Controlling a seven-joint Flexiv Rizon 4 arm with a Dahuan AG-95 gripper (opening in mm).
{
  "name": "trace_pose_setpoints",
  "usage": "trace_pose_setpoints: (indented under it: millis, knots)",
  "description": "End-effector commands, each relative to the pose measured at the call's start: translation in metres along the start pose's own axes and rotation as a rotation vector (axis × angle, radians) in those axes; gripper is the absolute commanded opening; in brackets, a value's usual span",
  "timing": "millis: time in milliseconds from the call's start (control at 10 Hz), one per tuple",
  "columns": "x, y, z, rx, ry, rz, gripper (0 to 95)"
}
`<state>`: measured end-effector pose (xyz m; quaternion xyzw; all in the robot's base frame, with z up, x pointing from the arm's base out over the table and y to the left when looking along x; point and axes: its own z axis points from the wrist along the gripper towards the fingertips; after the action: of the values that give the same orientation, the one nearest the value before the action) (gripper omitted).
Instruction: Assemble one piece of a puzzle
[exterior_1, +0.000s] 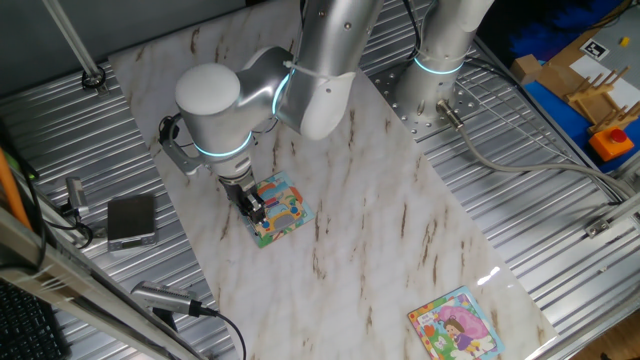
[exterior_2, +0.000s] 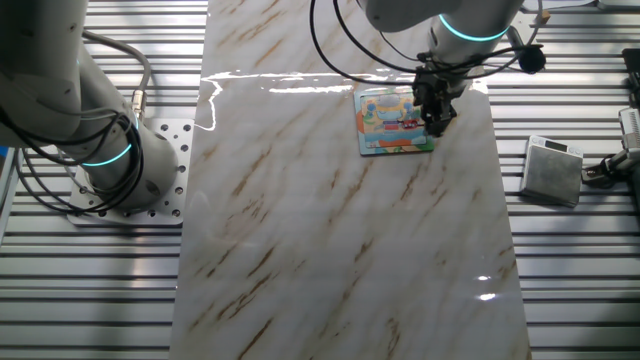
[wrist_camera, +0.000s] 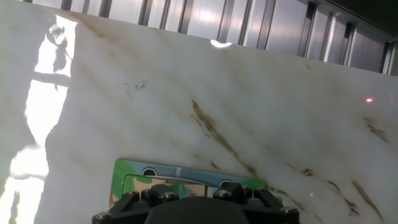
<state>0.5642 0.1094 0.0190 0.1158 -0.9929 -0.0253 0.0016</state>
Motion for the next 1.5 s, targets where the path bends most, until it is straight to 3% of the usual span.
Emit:
trace_pose_setpoints:
  millis: [100,1500]
  knots:
    - [-0.0013,0.0011,0.0016,0.002,0.0,0.004,57.0]
    - [-0.0042,0.003,0.0069,0.012,0.001,-0.007,57.0]
